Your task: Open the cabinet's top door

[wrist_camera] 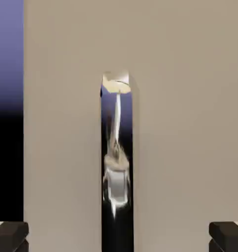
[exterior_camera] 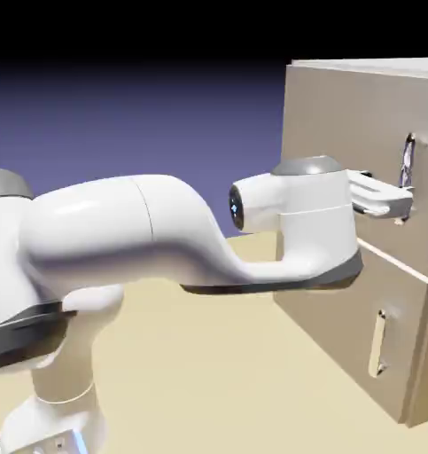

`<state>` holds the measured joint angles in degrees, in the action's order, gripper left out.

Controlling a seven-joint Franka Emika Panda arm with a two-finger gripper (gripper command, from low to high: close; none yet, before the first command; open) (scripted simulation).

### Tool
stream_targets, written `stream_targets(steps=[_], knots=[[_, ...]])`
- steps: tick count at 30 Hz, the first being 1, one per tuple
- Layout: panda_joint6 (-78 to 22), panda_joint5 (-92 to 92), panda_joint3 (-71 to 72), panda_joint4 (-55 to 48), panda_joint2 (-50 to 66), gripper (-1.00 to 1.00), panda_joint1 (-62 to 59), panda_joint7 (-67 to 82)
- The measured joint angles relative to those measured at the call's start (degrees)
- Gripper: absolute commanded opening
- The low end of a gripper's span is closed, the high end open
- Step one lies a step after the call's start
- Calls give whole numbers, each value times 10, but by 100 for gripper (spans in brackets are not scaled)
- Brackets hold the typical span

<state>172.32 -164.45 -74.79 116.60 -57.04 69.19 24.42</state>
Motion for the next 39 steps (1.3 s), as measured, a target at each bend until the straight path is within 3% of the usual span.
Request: stream_targets(steps=[1,2,4,21,30,39], knots=[[-2,0,-11,-16,4,0,21,1],[-3,-1,-22,-31,7,-100,40,1],[-3,-1,-22,-31,7,-100,40,1],[-193,155,233,287,0,-100,-313,13],[-292,334,417,443,-86,-100,-476,70],[-391,556,600,543,-194,-100,-540,141]])
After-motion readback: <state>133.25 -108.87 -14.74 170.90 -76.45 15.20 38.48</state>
